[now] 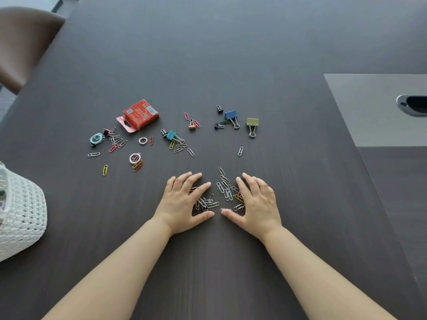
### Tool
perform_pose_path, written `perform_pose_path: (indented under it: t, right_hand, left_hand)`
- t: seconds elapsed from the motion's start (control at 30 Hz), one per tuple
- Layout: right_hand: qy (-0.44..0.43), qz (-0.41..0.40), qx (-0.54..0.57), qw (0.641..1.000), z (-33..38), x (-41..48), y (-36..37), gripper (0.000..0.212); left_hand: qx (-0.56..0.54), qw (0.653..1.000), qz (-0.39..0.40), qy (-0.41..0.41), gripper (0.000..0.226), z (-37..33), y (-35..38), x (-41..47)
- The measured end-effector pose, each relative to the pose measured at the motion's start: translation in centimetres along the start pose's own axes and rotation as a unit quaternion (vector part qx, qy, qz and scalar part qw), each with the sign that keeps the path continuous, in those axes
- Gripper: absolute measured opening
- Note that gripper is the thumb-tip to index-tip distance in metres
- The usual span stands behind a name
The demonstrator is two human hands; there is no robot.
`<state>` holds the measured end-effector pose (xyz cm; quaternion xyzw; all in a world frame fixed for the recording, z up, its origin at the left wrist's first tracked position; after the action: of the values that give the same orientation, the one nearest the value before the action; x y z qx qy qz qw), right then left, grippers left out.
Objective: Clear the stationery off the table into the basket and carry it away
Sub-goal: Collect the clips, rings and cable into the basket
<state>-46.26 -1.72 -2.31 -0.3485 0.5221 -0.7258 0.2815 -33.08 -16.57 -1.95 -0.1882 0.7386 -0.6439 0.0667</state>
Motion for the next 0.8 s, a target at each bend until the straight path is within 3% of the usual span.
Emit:
perform_pose_path:
  t: [0.07,0.17,0.33,0.67,0.8]
  right_hand:
    - [0.021,-0.062,0.014,0.998,-0.1,0.6,0.2,0.074]
    - [0.013,-0.139,0.027,0.990,0.0,0.3,0.2,0.054]
    - [-0.002,-0.192,0.041,0.981,0.3,-0.6,0.5,0.037]
    - [-0.022,-0.170,-0.007,0.985,0.8,-0.5,0.1,0.047]
    - [-0.009,-0.156,0.011,0.988,0.7,-0.6,-0.4,0.061]
  left_hand:
    - [-0.042,0.994,-0.102,0.013,0.051,0.2,0.3,-0.5]
    - [-0.075,0.987,-0.144,0.022,0.029,-0.1,0.3,-0.8]
    - [-0.052,0.983,-0.175,0.008,0.037,-0.3,0.1,-1.1]
    - [-0.027,0.976,-0.216,0.006,0.039,-0.5,0.1,-1.3]
    - [-0.040,0.974,-0.222,0.024,0.042,-0.4,0.2,-1.4]
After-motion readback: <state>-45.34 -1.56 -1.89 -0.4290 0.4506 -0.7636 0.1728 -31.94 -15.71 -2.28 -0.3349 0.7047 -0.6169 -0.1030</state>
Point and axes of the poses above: each hand's wrist, its own x-axis towards the middle knuckle, its own y-axis out of the palm, z = x × y, the point moved 3 cm from there along x, towards the middle knuckle, and after that the axes turned 12 degrees about -z, right-handed, at the moved point
